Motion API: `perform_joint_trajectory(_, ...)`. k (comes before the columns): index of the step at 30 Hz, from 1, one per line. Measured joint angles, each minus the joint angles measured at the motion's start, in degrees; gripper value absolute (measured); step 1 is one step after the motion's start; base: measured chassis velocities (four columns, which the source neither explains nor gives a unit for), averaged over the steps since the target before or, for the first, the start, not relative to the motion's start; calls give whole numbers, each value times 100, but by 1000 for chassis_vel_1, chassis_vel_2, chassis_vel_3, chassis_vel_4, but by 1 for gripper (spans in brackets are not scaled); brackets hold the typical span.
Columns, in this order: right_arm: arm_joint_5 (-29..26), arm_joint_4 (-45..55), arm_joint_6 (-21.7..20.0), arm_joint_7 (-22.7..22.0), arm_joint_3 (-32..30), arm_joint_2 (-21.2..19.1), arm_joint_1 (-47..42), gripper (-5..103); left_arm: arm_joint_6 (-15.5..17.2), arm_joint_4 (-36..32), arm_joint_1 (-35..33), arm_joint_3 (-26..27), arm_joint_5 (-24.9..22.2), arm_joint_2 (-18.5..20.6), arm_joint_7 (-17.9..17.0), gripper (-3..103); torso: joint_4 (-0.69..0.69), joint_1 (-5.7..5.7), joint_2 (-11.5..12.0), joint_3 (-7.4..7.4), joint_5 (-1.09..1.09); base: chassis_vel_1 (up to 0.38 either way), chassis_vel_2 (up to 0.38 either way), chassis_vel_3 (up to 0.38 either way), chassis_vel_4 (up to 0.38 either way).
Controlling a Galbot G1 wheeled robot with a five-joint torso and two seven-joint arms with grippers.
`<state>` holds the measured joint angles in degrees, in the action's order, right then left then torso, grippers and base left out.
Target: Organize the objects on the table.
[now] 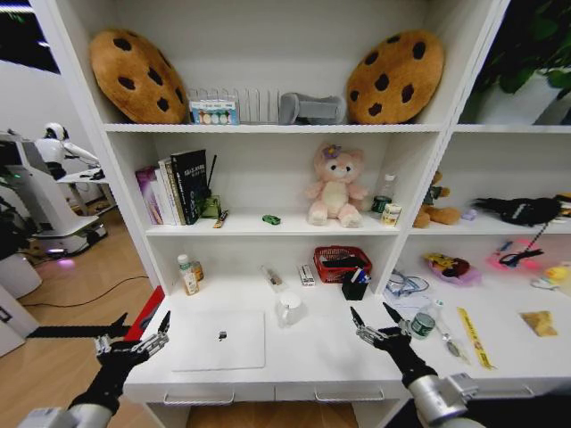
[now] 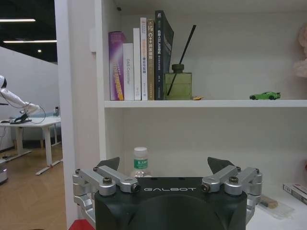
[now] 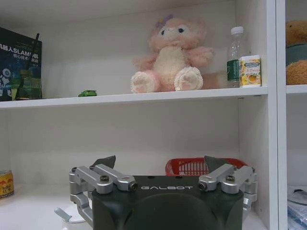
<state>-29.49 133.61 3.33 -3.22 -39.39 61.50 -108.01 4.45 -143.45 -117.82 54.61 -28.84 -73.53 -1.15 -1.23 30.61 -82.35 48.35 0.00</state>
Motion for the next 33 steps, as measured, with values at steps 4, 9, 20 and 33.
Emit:
perform_joint_trajectory(4, 91, 45, 35, 0, 76, 84, -49, 100, 13, 1, -8, -1, 0, 5, -1, 100, -1, 0, 0, 0, 0, 0, 0, 0, 0)
perform_joint_trajectory(9, 316, 130, 141, -18, 292, 320, -81, 100, 16, 8, -9, -5, 0, 6, -4, 100, -1, 0, 0, 0, 0, 0, 0, 0, 0)
perform_joint_trajectory(20, 603, 149, 338, -270, 451, 650, -33, 100, 16, 16, -5, -8, 0, 6, -6, 100, 0, 0, 0, 0, 1, 0, 0, 0, 0)
perform_joint_trajectory(33, 960, 291, 497, -271, 684, 904, -462, 100, 16, 20, -2, -9, 0, 5, -9, 100, 0, 0, 0, 0, 0, 0, 0, 0, 0)
